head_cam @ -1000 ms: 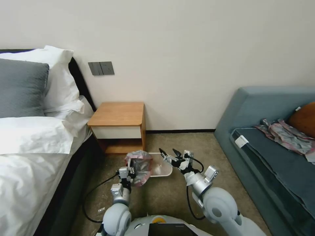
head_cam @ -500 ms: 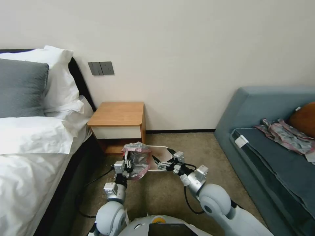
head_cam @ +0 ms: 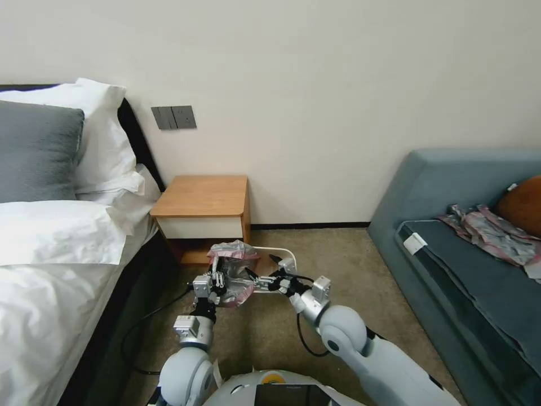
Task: Pick up the garbage bag from the table and place it over the trash can.
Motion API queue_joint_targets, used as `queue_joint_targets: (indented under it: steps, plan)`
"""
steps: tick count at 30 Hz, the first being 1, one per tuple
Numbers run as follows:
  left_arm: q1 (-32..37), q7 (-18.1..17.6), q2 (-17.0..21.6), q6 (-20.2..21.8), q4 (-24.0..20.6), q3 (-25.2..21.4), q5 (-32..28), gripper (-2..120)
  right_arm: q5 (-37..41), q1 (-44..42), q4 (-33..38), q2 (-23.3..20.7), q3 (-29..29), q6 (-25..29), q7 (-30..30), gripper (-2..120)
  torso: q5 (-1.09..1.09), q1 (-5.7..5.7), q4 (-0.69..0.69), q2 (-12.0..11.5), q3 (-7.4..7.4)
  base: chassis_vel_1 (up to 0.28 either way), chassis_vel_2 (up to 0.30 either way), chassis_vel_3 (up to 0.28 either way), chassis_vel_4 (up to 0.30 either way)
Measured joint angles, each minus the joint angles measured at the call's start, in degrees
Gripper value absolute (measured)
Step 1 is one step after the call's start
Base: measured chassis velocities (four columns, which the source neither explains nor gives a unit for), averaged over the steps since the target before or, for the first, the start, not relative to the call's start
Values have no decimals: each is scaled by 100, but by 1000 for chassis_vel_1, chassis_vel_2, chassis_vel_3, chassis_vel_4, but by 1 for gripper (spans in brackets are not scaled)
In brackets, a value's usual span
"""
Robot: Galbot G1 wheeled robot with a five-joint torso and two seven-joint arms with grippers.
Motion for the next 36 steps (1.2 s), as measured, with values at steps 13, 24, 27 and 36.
queue_joint_targets:
  steps: [13,24,27,36]
  plan:
    - [-12,44,54,-4,-58,-37,-12,7,299,725,-652,335,-481,-25,179,100,0,0,0,0,0,0,0,0,0]
    - [-20,44,72,-8,-68,-54,-43,7,295,834,-800,394,-553,86,171,67,1,0,0,0,0,0,0,0,0]
    - [-20,44,69,-8,-68,-48,-44,7,283,814,-803,394,-553,116,170,58,1,0,0,0,0,0,0,0,0]
    - [-5,44,48,-8,-73,-48,-46,7,198,753,-753,340,-526,179,115,25,1,0,0,0,0,0,0,0,0]
